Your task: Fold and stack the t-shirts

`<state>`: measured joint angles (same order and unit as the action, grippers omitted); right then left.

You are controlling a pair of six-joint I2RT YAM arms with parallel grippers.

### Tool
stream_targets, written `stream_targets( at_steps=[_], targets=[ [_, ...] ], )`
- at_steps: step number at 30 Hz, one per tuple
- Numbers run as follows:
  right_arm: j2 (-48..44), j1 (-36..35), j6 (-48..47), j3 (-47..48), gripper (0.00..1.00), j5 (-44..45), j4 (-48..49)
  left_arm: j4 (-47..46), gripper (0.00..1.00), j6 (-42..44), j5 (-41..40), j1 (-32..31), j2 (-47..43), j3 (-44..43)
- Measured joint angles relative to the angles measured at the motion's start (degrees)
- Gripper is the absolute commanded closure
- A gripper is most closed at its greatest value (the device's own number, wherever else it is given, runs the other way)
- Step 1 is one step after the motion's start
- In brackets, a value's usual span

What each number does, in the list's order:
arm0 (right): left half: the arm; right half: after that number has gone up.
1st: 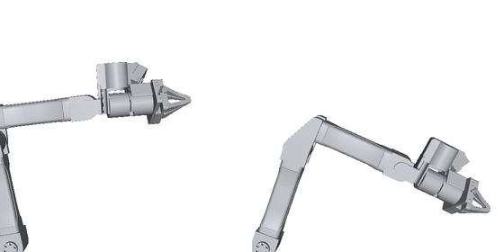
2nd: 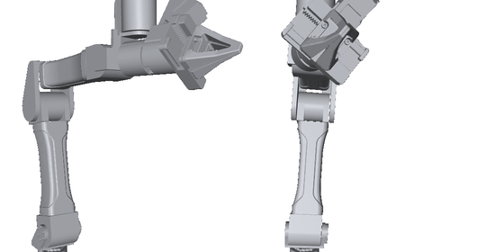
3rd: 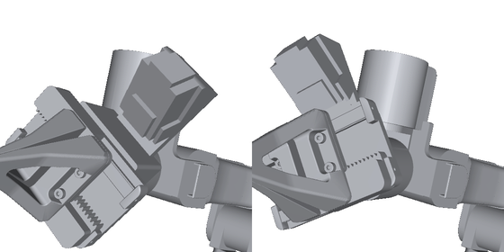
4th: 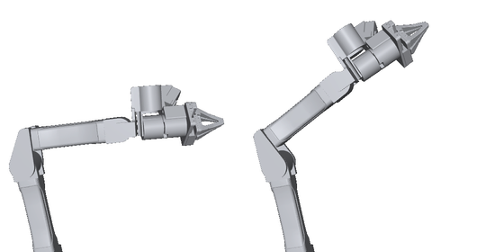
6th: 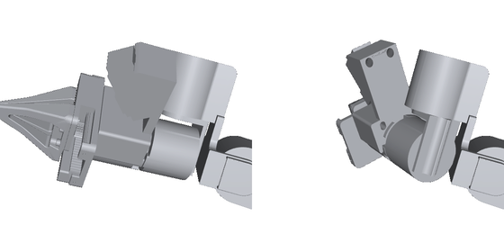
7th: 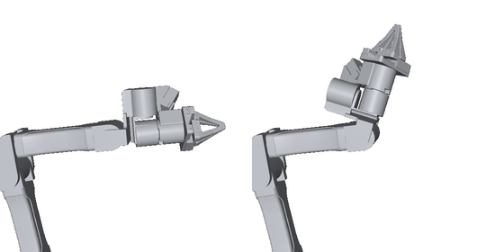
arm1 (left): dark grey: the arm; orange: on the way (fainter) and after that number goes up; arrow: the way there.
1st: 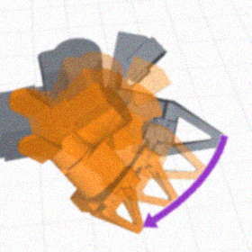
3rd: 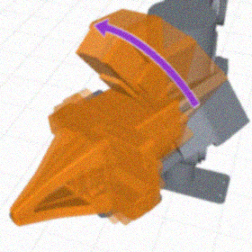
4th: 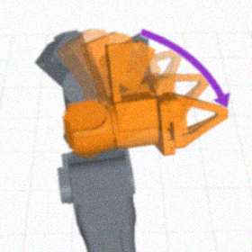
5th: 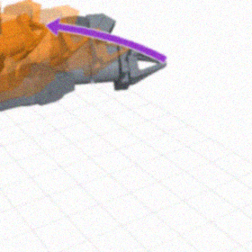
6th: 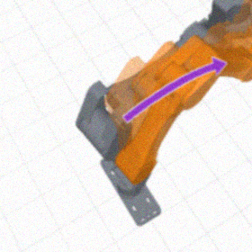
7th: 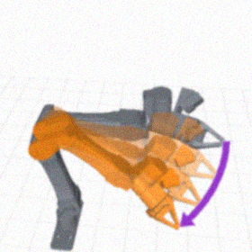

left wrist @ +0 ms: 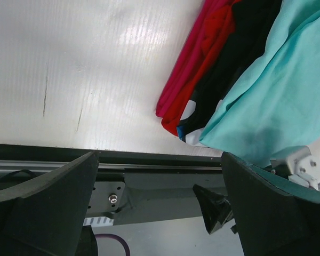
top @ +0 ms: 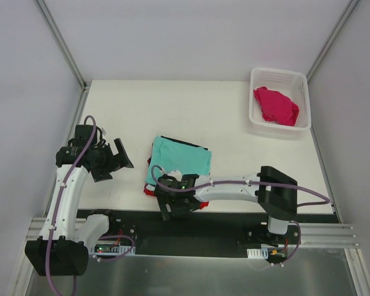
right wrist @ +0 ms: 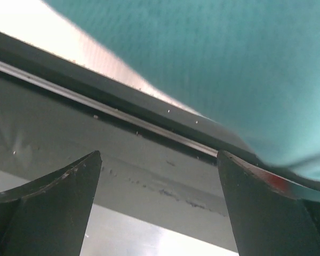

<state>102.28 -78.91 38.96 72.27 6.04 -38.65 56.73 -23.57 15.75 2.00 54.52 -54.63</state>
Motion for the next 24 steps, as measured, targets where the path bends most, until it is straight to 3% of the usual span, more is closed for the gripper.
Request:
stream_targets(
  at_steps=[24],
  targets=[
    [4.87,9.07,-1.57,-0.44,0.06,0.13,2.32,0.13,0.01,0.2,-0.72,0.0,0.13,-0.2]
  ],
)
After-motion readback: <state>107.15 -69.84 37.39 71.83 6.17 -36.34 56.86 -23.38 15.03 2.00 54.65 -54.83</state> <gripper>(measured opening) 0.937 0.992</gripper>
